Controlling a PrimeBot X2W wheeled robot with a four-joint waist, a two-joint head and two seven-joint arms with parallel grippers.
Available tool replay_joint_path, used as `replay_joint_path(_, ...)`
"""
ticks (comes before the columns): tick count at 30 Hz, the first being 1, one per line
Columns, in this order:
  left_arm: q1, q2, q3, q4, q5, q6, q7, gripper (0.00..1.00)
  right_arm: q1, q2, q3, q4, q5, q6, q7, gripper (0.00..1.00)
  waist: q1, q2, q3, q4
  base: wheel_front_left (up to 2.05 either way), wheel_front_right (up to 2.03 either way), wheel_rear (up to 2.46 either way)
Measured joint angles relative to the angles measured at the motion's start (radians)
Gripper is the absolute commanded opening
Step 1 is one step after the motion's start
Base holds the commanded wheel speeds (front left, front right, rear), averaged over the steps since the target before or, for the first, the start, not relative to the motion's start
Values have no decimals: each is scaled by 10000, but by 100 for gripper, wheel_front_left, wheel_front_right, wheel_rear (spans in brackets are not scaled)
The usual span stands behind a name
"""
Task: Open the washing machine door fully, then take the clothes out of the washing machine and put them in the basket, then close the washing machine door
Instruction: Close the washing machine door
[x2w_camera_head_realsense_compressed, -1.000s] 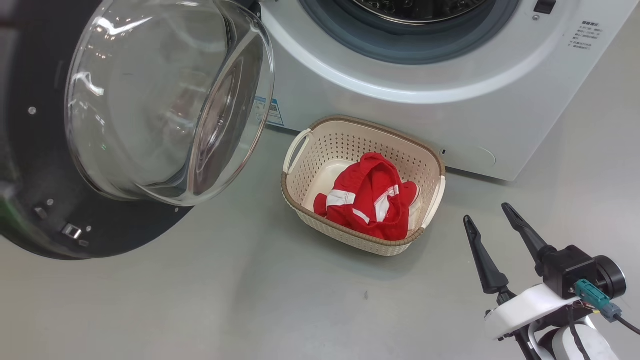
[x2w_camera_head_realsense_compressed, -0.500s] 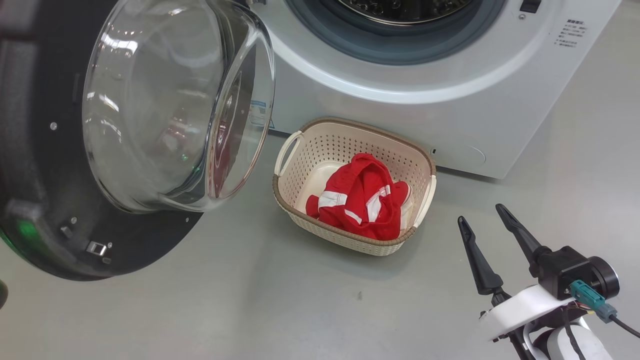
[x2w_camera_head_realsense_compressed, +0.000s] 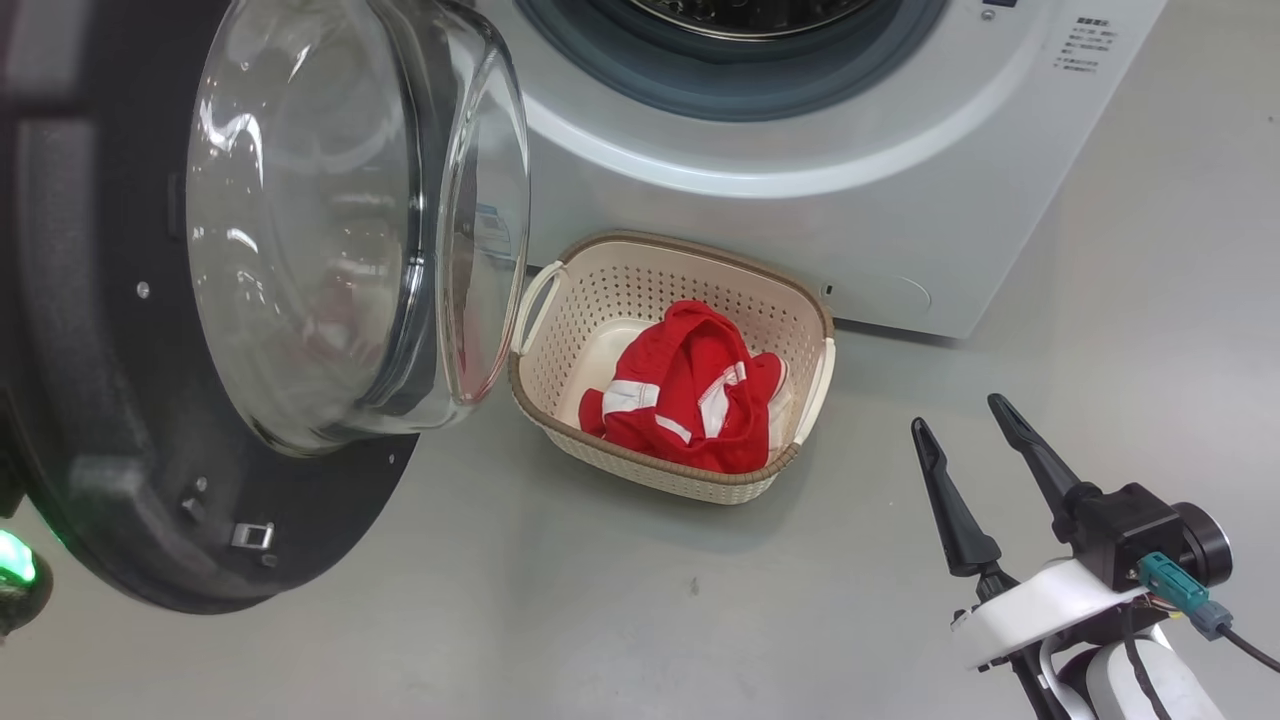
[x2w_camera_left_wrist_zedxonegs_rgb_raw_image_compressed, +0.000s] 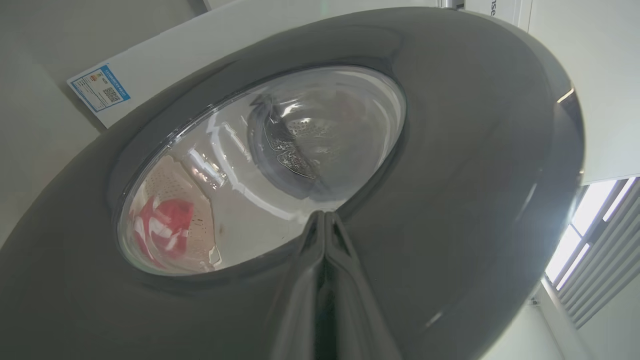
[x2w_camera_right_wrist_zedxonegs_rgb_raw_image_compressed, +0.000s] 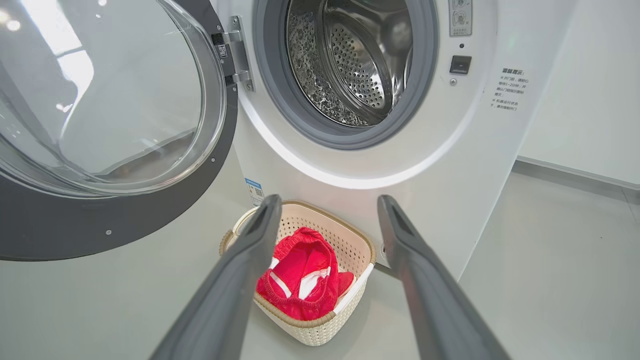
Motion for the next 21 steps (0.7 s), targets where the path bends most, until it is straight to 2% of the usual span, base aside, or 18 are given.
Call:
replay_joint_path(13, 596, -165, -360, -1501, -280, -77, 817, 0, -194, 234, 44, 244, 33, -4, -318, 100, 0, 0, -40, -666, 0, 0, 0)
replay_joint_path(21, 1018, -299, -673, -2272, -288, -81, 1151, 0, -200, 431, 134, 497, 96, -4, -437, 100, 0, 0, -151, -1346, 0, 0, 0)
